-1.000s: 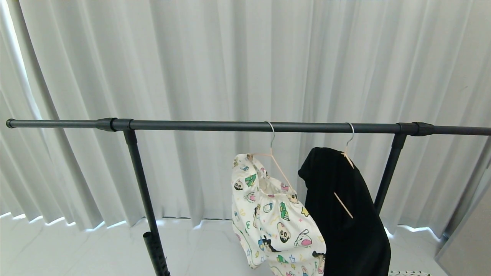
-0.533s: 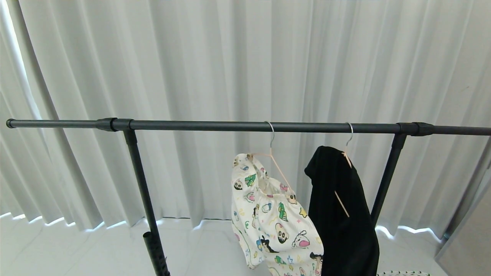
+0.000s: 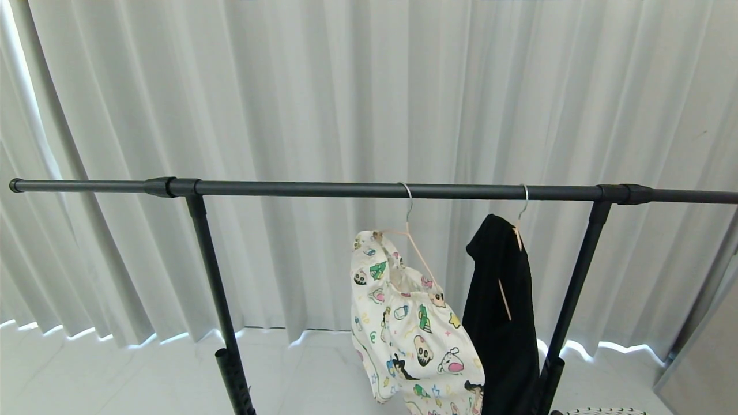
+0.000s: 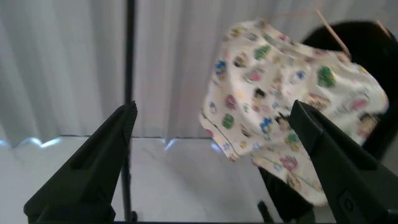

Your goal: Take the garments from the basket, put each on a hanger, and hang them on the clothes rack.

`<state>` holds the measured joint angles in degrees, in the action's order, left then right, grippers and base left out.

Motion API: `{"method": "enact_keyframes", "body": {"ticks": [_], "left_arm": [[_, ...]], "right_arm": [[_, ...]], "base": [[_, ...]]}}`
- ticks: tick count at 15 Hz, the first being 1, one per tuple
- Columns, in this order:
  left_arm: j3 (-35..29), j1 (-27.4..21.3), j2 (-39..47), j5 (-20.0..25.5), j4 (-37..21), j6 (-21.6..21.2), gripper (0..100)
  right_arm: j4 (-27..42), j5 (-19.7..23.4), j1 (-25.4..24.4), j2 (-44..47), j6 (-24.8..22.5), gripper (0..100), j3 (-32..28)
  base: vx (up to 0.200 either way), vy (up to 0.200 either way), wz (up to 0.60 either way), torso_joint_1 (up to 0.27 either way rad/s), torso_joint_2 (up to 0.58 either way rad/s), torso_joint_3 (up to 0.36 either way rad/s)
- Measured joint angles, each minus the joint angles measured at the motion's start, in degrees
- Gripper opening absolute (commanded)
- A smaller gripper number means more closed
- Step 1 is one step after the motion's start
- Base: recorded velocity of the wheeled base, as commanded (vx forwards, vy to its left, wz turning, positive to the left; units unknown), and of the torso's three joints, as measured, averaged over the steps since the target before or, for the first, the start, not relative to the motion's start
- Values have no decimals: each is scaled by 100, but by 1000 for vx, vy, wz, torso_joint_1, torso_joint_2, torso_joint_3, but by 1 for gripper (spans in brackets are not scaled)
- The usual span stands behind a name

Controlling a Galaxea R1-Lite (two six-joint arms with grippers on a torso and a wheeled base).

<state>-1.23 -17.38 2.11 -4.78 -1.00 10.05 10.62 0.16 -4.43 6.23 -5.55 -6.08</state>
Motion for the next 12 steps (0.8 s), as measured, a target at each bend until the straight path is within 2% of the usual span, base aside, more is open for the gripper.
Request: {"method": "enact_keyframes", "body": {"ticks": [2,5,6,7,8,9,11,12], "left_arm": [[-4,30,12,-28,-1,144,100],[-20,41,28,-422,-30,987,100],[-26,41,39,-419,-33,1007,100],[-26,24,61,-351,-37,911,100],[-26,-41,84,-123,-37,462,100],[-26,-133,87,325,-37,-127,100],[-24,-347,-46,1184,-34,-973,100],[-22,-391,-99,1228,-34,-1026,100]], "right_arm": [[2,28,317,62,9,100,0],[2,33,429,-190,0,100,0],[2,35,447,-317,2,100,0],[0,35,458,-391,-2,100,0],[0,33,464,-447,-4,100,0],[2,35,467,-486,-4,100,0],[2,35,469,-538,0,100,2],[2,35,469,-560,5,100,2]], "base": [[0,0,0,0,0,0],[0,0,0,0,0,0],[0,0,0,0,0,0],[0,0,0,0,0,0],[0,0,0,0,0,0],[0,0,0,0,0,0],[0,0,0,0,0,0],[0,0,0,0,0,0]]}}
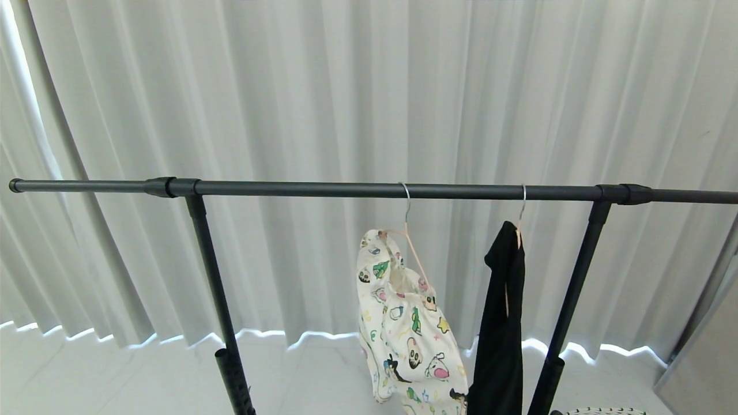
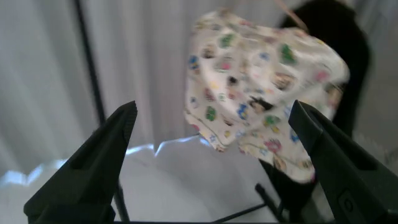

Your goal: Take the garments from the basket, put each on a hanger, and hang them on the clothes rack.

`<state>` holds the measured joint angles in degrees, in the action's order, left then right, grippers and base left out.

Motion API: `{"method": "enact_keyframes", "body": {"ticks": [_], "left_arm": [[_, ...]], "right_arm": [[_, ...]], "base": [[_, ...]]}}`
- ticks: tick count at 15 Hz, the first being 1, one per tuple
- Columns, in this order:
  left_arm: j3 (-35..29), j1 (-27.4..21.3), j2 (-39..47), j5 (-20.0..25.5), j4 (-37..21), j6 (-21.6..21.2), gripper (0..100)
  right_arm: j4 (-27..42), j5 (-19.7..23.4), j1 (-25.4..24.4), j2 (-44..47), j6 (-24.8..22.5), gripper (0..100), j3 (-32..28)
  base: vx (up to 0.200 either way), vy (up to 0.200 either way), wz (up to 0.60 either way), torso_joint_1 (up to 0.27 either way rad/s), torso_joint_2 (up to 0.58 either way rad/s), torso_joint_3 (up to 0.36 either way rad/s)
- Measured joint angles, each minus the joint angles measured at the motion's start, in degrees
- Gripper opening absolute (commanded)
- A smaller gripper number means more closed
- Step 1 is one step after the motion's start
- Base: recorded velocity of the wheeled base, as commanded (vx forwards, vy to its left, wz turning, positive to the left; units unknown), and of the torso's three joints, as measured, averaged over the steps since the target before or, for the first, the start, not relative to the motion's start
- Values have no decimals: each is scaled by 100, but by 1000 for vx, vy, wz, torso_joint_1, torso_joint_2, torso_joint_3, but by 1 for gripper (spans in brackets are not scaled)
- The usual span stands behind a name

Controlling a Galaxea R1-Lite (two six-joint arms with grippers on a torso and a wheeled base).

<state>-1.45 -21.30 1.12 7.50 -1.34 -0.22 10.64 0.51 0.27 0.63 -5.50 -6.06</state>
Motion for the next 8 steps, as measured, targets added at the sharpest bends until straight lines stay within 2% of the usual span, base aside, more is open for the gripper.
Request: {"method": "enact_keyframes", "body": {"ticks": [4,6,8], "left_arm": [[-2,571,201,11,-11,-29,100],[-4,1347,466,29,-13,-60,100],[7,1979,780,126,0,-323,100]], "right_arm": [[0,0,-11,-41,11,100,0],[-2,-2,-9,-22,13,100,0],[-2,-27,-5,-39,26,100,2]], "base": [[0,0,0,0,0,0],[0,0,0,0,0,0],[0,0,0,0,0,0]]}}
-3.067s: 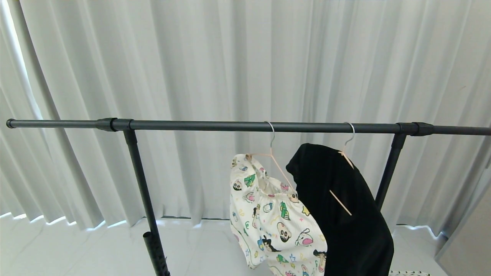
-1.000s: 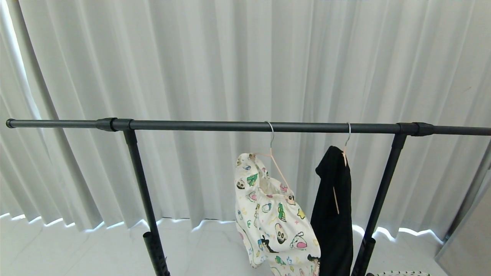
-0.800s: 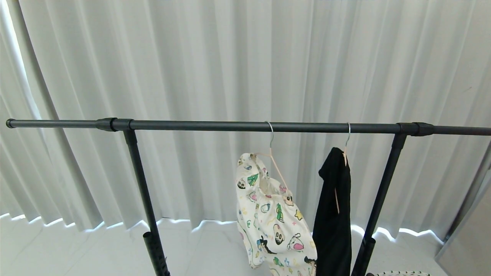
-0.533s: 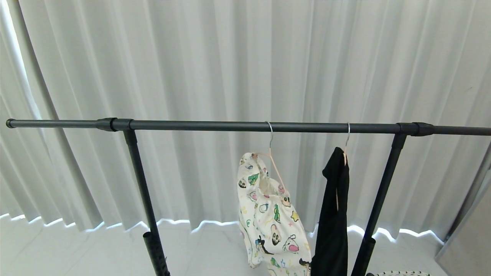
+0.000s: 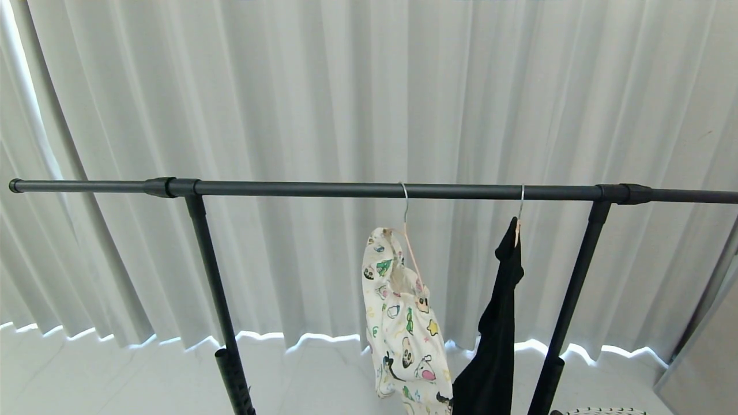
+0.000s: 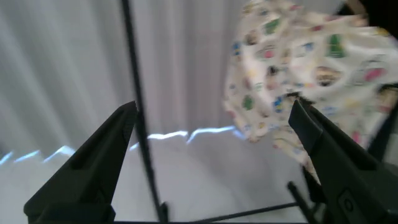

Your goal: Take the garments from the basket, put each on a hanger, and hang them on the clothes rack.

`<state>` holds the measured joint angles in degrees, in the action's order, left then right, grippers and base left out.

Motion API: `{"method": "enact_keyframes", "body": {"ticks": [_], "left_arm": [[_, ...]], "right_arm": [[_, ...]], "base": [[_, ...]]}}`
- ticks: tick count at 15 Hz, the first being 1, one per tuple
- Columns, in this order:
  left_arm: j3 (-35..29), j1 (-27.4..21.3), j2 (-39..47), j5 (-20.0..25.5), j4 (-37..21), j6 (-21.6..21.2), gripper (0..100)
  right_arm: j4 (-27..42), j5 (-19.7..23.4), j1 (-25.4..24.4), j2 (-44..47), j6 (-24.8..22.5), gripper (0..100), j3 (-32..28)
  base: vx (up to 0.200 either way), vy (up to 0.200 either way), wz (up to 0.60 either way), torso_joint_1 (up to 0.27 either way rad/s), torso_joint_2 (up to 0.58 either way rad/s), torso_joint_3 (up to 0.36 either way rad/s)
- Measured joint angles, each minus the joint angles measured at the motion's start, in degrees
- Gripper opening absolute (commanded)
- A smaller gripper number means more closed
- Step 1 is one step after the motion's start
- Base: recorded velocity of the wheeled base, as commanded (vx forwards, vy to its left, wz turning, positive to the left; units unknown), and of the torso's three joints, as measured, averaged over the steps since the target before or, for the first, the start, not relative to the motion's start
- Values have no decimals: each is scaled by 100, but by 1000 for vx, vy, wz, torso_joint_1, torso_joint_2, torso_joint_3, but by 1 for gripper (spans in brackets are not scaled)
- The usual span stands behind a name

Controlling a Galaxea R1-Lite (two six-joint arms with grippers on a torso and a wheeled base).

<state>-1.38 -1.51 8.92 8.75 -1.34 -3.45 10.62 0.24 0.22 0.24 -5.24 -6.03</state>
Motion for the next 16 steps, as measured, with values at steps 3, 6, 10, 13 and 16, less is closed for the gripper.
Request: {"method": "enact_keyframes", "body": {"ticks": [3,6,10,13,16], "left_arm": [[59,167,-247,46,26,-167,100],[102,182,-689,50,45,-190,100],[111,182,-852,50,45,-190,100],[111,184,-877,50,45,-190,100],[111,184,-879,49,45,-190,100]], "right_arm": [[-30,-210,-1,-6,201,100,9],[-35,-119,-6,-9,271,100,13],[-44,-113,-6,-13,603,100,13],[-44,-122,-4,-13,923,100,15],[-126,-163,-1,-15,1613,100,13]], "base": [[0,0,0,0,0,0],[0,0,0,0,0,0],[0,0,0,0,0,0],[0,0,0,0,0,0],[0,0,0,0,0,0]]}}
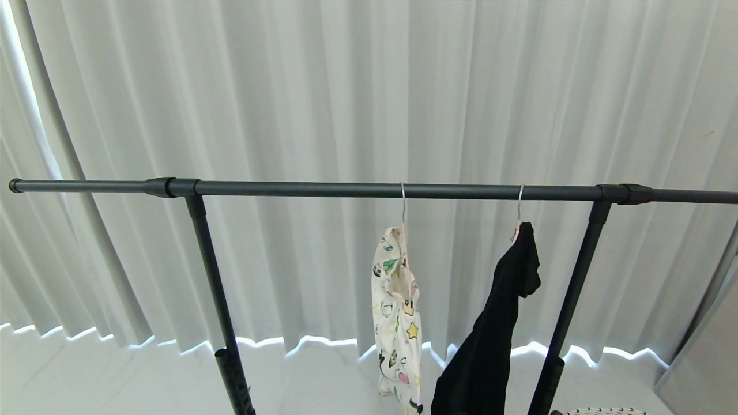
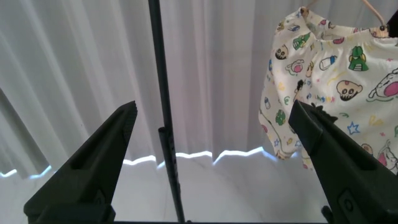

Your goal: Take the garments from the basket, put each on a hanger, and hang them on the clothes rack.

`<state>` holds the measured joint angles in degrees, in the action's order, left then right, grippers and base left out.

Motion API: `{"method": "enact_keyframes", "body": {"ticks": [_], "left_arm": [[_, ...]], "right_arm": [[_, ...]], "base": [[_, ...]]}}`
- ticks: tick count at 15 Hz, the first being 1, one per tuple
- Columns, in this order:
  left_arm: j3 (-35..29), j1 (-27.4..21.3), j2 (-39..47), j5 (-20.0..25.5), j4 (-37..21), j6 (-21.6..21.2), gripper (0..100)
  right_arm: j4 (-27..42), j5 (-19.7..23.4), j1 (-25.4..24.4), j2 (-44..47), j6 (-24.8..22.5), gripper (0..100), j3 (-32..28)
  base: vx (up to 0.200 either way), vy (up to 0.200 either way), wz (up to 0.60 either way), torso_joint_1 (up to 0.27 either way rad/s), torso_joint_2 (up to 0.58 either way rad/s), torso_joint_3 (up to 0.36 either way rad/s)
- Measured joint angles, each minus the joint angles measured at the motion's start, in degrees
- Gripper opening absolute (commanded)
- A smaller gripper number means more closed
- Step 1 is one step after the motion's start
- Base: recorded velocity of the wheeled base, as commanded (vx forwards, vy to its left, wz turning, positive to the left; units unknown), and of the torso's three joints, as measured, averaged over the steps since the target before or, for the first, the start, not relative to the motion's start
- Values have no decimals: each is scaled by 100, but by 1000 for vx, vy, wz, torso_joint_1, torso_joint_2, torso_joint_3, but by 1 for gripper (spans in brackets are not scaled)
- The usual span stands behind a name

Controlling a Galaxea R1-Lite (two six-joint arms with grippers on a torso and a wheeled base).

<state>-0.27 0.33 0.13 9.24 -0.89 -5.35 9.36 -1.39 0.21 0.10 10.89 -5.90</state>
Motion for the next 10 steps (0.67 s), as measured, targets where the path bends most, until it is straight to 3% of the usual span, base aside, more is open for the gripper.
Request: {"method": "enact_keyframes", "body": {"ticks": [2,3,6,10], "left_arm": [[0,0,0,0,0,0,100],[0,-2,-2,0,0,0,100],[0,-2,-2,0,0,-1,100],[0,-2,-4,0,0,-1,100]], "right_arm": [[-52,-2,0,0,417,100,12],[-107,0,0,0,411,100,32],[-187,24,-5,-2,-183,100,80],[-187,22,-5,-2,-583,100,98]], "base": [[0,0,0,0,0,0],[0,0,0,0,0,0],[0,0,0,0,0,0],[0,0,0,0,0,0]]}}
